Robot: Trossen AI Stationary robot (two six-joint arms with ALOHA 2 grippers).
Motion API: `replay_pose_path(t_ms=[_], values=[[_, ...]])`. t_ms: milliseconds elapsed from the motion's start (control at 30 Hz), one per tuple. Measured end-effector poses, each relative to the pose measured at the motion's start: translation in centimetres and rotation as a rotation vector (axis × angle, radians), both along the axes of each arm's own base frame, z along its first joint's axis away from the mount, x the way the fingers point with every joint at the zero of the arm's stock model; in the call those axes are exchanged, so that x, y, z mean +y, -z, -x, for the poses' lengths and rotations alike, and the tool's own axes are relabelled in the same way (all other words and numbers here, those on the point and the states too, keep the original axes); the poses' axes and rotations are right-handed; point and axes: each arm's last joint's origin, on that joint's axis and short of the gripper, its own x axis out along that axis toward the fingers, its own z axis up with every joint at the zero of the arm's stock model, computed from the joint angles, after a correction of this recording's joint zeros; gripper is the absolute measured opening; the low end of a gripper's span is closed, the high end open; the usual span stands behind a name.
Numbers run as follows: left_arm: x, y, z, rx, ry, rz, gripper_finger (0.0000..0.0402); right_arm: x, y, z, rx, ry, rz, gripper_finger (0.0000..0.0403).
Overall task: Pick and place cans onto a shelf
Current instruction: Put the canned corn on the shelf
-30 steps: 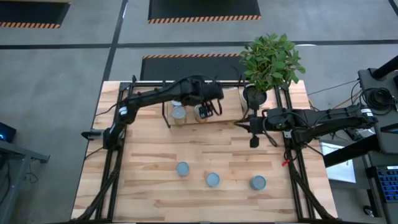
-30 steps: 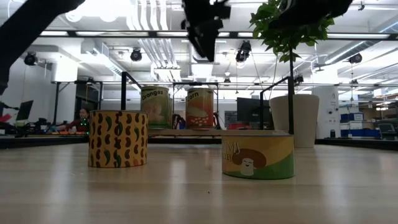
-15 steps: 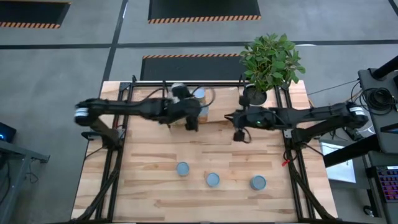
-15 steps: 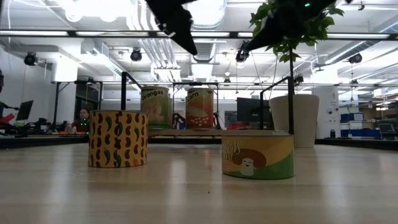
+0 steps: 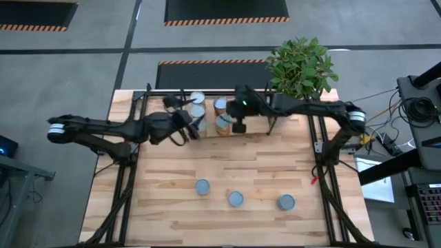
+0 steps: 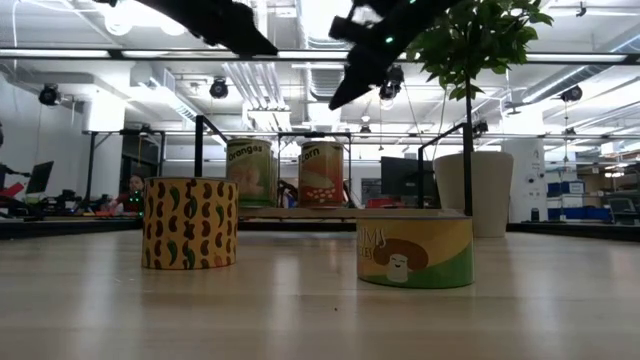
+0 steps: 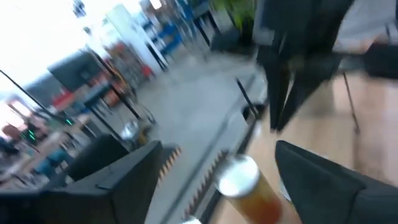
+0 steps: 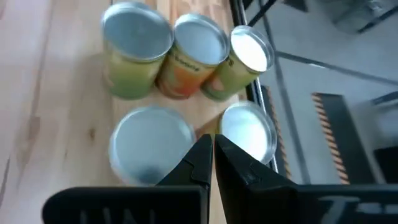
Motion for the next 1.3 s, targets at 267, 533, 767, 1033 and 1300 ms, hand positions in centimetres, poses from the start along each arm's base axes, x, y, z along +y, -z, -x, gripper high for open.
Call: replay_pose_path(t_ms=[267,533,767,1033,1300], values=[[0.5,-1.7,2.9,-0.120,-0.025,-0.136,0.0184,-6.0,-0.1,-2.5,0.001,0.036,-0.003,0.0009],[0.9,-2.1,3.6,-0.080,-0.044,-0.202,0.0072,-8.9,0.6,-3.6,0.014,0.074,-0.005,0.0009],[0.9,-2.1,3.6,-0.071,-0.045,-0.212,0.0023,-10.8,2.5,-4.3,0.031,0.068,-0.010,0.0009],[0.9,-2.0,3.6,-0.069,-0.045,-0.210,0.0015,-12.0,4.3,-4.1,0.077,0.072,-0.064,0.0009],[0.9,-2.0,3.6,-0.072,-0.044,-0.207,0.0015,-11.1,4.4,-3.3,0.165,0.059,-0.117,0.0009]])
